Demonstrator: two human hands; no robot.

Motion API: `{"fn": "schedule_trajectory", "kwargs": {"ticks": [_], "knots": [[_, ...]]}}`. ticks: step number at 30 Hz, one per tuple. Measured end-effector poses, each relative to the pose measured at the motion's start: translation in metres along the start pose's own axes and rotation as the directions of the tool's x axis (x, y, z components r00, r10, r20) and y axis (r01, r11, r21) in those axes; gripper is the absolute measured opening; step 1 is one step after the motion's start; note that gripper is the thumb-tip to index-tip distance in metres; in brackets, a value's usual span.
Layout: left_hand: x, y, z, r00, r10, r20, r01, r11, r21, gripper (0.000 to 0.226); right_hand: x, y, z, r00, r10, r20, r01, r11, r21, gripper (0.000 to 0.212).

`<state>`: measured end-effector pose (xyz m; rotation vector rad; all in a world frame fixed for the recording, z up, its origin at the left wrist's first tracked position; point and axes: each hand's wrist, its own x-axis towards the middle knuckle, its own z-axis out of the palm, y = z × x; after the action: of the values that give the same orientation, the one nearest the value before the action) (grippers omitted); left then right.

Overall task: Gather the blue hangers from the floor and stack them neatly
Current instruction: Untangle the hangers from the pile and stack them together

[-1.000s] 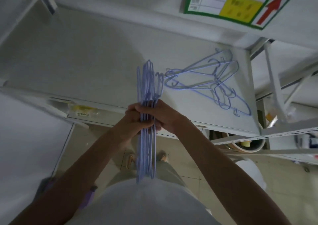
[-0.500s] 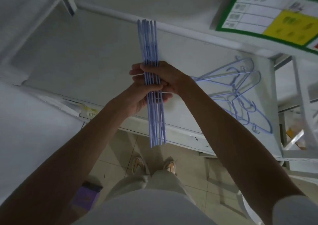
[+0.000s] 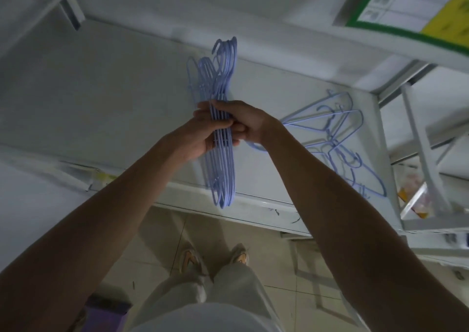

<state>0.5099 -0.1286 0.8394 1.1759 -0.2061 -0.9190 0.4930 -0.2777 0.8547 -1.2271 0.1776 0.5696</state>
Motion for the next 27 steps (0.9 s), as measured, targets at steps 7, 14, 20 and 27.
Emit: {"fn": "schedule_trajectory", "kwargs": {"ticks": [7, 14, 20, 27], "knots": [[0.002, -0.007, 0.005, 0.998, 0.002, -0.070, -0.004, 1.000, -0.020, 0.021, -0.035, 0.056, -0.038, 0.978, -0.086, -0.189, 0.090, 0.996, 0.016, 0.053], [-0.010, -0.019, 0.002, 0.988, 0.054, -0.142, -0.058, 0.998, -0.030, 0.023, -0.117, 0.110, -0.108, 0.864, -0.127, -0.488, 0.283, 0.923, 0.261, 0.045], [-0.007, -0.016, 0.009, 0.989, 0.002, -0.151, -0.015, 0.997, -0.082, 0.033, -0.179, 0.135, -0.132, 0.674, 0.011, -0.739, 0.233, 0.946, 0.227, 0.033], [-0.003, -0.023, 0.033, 0.991, -0.022, -0.131, 0.020, 1.000, -0.017, 0.030, -0.195, 0.123, -0.152, 0.169, -0.149, -0.974, -0.114, 0.979, -0.170, 0.029]]}}
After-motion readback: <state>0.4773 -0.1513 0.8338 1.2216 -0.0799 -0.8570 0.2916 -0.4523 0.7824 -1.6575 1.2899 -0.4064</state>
